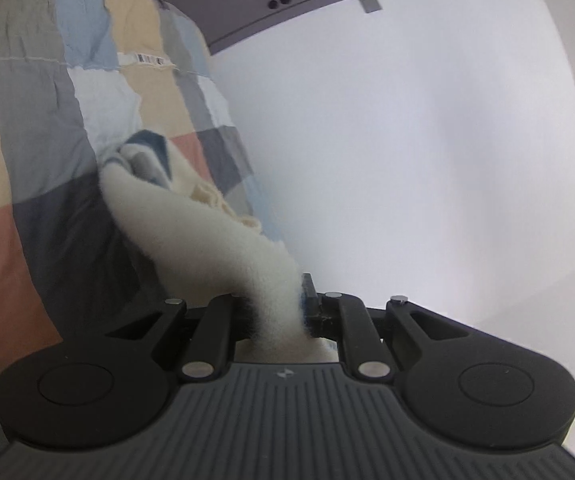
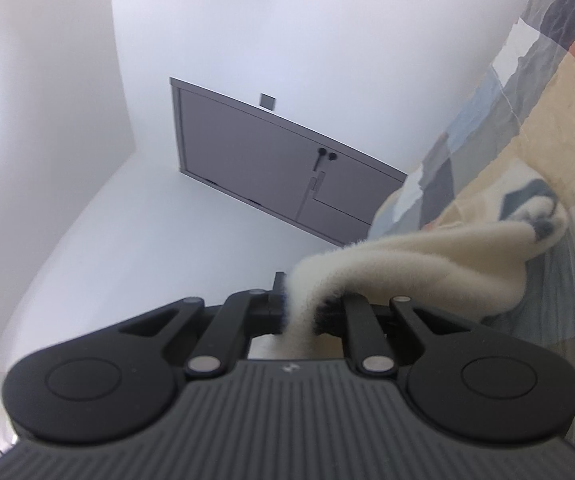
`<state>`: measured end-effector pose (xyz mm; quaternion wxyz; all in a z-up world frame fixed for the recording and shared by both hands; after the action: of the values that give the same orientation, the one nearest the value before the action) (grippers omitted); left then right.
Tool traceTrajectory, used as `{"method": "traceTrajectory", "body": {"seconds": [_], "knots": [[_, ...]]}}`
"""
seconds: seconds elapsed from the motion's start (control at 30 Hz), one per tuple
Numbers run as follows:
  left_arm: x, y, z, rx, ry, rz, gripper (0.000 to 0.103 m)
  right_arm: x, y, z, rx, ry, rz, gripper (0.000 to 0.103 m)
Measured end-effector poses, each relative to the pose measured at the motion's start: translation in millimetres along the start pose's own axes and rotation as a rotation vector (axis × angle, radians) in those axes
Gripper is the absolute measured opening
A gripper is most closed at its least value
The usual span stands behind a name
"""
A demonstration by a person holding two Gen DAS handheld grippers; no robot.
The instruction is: Fold large clothes
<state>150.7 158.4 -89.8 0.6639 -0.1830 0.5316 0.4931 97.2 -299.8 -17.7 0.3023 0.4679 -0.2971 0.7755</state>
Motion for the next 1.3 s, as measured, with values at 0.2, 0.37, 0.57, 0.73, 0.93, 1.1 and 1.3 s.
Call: {"method": "traceTrajectory", "body": {"seconds": [0.2, 0.37, 0.57, 0.73, 0.93, 1.1, 1.3], "knots": [[-10.4, 30.9, -8.7, -0.01, -0.004, -0.067, 0.015, 20.7, 14.2, -0.4, -0.016, 0.025, 0.02, 0.012], [-20.9, 30.1, -1.8, -0.03, -0.049, -0.082, 0.015, 23.1, 6.7, 8.0, -0.025, 0.058, -0.014, 0.012], [-13.0, -22.1, 23.4, -0.047, -0.112, 0.016, 0.015, -5.9, -39.5, 27.9, -0.013, 0.087, -0.147, 0.012], [1.2, -79.5, 51.2, -0.058, -0.127, 0.059, 0.016, -30.4, -78.3, 44.5, -0.019, 0.114, -0.217, 0.012], [10.7, -137.0, 72.2, -0.059, -0.197, 0.082, 0.017, -60.3, -108.3, 62.2, -0.046, 0.166, -0.309, 0.012], [33.7, -173.8, 78.1, -0.03, -0.206, 0.102, 0.017, -102.5, -114.2, 65.2, -0.059, 0.101, -0.339, 0.012], [62.3, -214.3, 78.0, 0.022, -0.225, 0.142, 0.017, -157.7, -121.0, 65.3, -0.05, 0.038, -0.405, 0.012]]}}
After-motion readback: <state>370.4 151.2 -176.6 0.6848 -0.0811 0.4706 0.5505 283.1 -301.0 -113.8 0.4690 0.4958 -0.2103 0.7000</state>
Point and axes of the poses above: each gripper's, at about its wrist camera, not at the fingertips, and y roughly against the way its jaws point, x to its left, z to its top, the point moved 7 cm from there along -y, roughly the way its jaws point, and after that the axes turned 4 degrees about z, right-handed, at the moved point
